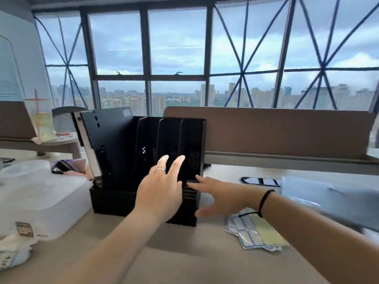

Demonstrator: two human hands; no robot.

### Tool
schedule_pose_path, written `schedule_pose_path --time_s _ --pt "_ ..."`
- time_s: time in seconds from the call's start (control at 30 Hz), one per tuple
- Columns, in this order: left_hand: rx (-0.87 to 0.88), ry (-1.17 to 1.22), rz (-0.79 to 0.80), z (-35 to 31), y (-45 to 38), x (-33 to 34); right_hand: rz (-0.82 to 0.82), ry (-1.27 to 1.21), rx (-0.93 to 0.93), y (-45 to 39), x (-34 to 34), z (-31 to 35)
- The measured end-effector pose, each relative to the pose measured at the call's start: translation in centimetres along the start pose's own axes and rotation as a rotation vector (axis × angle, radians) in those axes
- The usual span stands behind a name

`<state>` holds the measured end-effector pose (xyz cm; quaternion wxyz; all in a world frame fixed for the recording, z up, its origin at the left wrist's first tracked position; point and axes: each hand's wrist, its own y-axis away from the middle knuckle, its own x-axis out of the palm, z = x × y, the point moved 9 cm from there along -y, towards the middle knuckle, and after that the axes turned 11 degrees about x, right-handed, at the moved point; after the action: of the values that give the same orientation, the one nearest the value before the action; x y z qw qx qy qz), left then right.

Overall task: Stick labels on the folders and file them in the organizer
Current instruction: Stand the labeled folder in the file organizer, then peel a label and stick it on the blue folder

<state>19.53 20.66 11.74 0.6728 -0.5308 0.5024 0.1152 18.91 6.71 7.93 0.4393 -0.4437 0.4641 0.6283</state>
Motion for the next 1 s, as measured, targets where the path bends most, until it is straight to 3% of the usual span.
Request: schedule_pose_path --time_s 0.3,0.43,0.53,0.83,1.0 --pt "0.255 0.405 0.166 -19.0 -0.5 5.5 -0.165 -0.274 0.512 17.0 1.3 -20.5" --pt "0.295 0.605 0.310 -27.1 0.5 9.1 -0.158 -0.296 0.697 25.3 3.6 -28.2" --pt "0.418 0.636 0.424 -33.4 1.8 11.5 -0.129 -0.293 0.820 30.3 5.8 -32.7" --pt "0.525 0.671 0.673 -45.5 4.0 17.9 -0.090 -0.194 0.924 35.0 13.0 -37.4" --pt "0.590 0.452 0.692 -46.9 5.1 18.6 -0.154 -0.164 0.917 35.6 14.6 -36.1"
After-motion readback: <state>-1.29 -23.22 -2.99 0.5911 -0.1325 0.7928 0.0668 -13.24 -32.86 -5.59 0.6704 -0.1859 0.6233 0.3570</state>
